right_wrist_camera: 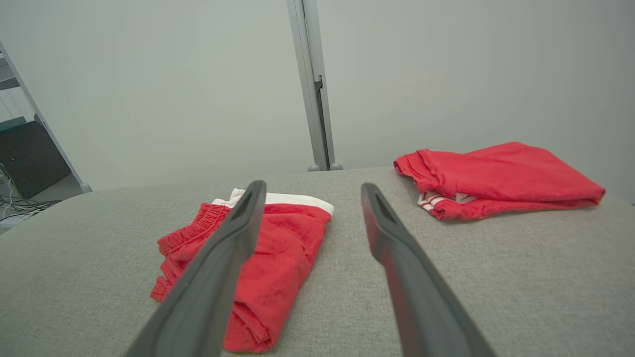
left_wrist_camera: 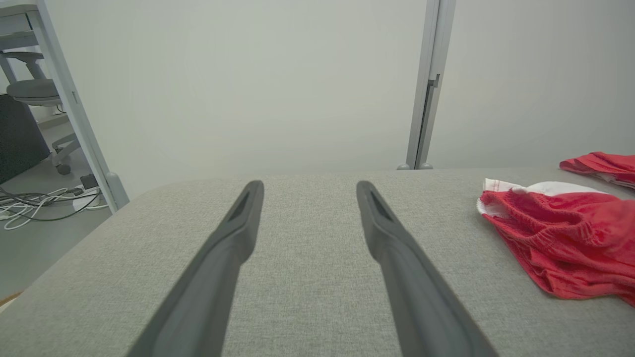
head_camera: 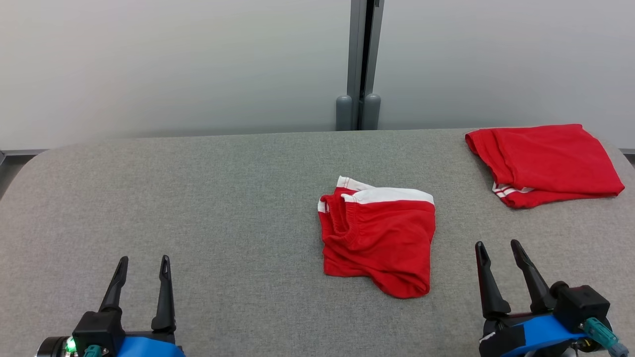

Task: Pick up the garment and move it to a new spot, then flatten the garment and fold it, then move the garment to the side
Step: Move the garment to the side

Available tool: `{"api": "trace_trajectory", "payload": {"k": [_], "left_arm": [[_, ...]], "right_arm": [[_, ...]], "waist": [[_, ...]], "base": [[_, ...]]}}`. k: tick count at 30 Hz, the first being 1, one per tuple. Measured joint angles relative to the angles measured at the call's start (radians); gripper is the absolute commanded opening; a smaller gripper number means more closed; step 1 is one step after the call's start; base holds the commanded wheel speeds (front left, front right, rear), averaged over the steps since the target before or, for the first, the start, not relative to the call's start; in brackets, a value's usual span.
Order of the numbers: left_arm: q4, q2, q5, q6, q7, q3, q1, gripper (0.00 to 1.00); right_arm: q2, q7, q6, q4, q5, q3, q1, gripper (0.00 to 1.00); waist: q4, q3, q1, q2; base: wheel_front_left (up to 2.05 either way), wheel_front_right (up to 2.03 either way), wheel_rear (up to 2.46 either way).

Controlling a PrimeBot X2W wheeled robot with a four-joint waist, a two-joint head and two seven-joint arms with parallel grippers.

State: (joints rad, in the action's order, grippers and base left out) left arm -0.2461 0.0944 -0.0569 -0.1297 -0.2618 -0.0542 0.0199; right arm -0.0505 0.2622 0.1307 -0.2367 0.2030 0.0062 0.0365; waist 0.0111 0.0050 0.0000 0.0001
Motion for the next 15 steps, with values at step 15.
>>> {"api": "trace_trajectory", "payload": {"k": [15], "left_arm": [[-0.002, -0.003, 0.005, 0.001, 0.000, 0.000, 0.001, 1.00]], "right_arm": [[0.000, 0.000, 0.000, -0.022, 0.000, 0.003, -0.001, 1.00]], "waist": [[0.001, -0.002, 0.0000, 0.0000]], "base": [[0.00, 0.00, 0.00]]}}
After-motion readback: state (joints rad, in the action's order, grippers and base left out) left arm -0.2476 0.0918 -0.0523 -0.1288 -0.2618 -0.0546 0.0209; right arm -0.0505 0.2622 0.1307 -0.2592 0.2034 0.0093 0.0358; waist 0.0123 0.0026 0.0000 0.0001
